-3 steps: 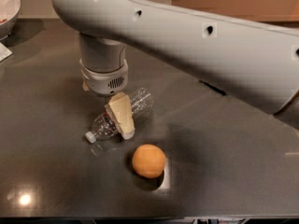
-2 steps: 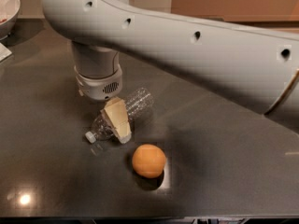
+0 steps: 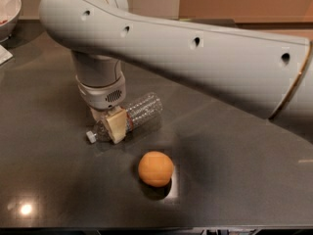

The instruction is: Place water bottle upright

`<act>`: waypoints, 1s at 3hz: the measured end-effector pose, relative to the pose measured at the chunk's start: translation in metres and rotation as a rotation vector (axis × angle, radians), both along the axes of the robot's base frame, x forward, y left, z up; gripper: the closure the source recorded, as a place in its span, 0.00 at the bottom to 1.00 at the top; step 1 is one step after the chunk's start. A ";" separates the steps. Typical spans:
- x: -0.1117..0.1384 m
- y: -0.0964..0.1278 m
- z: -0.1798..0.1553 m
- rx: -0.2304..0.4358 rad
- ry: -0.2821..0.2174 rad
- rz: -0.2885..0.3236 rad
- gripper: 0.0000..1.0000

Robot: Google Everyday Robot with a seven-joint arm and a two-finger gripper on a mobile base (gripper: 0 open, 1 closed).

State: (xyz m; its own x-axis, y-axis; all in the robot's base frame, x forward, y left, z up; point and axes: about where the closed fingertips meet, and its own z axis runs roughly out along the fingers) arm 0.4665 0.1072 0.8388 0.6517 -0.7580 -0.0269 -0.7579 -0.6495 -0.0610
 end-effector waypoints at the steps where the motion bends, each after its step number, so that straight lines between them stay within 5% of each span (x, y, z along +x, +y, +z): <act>1: 0.003 -0.002 0.001 -0.005 -0.003 -0.008 0.65; 3: 0.018 0.001 0.045 0.107 0.035 -0.037 1.00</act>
Offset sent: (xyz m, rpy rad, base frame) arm 0.0175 -0.0025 0.0462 0.0659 0.0026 -0.0373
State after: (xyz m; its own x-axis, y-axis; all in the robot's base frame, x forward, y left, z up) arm 0.4846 0.1082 0.8837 0.6210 -0.7728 -0.1312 -0.7838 -0.6125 -0.1020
